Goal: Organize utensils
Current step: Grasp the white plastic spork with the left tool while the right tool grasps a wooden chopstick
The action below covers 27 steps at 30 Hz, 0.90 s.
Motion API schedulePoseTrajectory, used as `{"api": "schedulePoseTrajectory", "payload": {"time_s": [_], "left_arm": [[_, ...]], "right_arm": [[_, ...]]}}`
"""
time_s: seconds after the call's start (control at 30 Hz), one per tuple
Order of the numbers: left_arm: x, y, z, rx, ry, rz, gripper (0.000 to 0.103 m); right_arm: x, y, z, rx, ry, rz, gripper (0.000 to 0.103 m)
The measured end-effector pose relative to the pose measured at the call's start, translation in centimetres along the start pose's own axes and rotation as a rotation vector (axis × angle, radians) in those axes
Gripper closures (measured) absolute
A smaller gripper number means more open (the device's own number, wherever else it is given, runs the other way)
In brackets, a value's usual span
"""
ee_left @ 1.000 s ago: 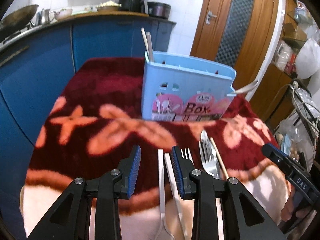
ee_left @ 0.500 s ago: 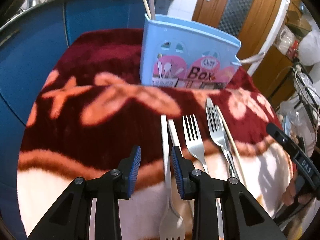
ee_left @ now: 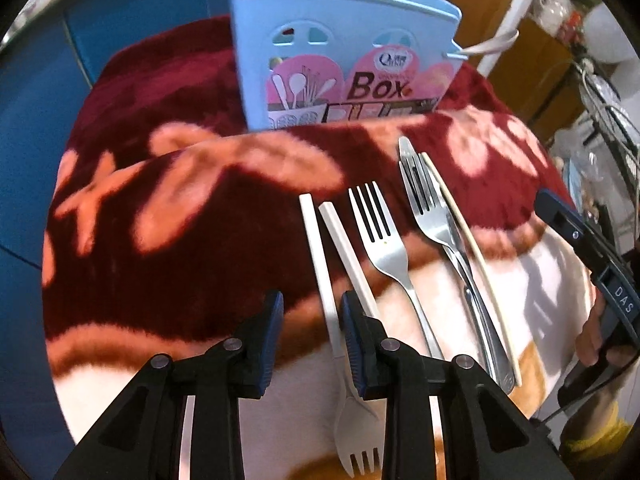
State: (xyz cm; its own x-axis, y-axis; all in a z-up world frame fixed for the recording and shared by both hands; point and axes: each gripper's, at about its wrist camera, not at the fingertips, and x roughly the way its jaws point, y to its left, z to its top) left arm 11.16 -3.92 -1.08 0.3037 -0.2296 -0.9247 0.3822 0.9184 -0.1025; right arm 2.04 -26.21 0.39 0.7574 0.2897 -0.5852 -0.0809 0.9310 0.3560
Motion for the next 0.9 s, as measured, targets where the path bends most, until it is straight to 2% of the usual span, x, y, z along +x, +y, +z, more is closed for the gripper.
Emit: {"api": "schedulePoseTrajectory", "payload": {"time_s": [0.2,0.5,0.73,0.9], "left_arm": [[0.1,1.0,0.4,-0.046,0.018,-0.051,0.094],[-0.6,4.0,-0.9,-0.198,-0.050,-0.204,0.096],[-1.9,4.7,-2.0,-0.209,-0.148,-0.216,0.096],[-3.3,4.6,-2.7,-0.184,-0.241,-0.203,0.097]], "right_arm": [[0.5,1.1,0.3,-0.055,0.046,-0.003,0.063],[2.1,3.3,1.0,-0.137,0.214,0.010,0.063],[4.3,5.2,1.0,-0.172,0.388,0.055,0.064],[5.9,6.5,1.0,-0.213,0.474,0.026,0.073]]}}
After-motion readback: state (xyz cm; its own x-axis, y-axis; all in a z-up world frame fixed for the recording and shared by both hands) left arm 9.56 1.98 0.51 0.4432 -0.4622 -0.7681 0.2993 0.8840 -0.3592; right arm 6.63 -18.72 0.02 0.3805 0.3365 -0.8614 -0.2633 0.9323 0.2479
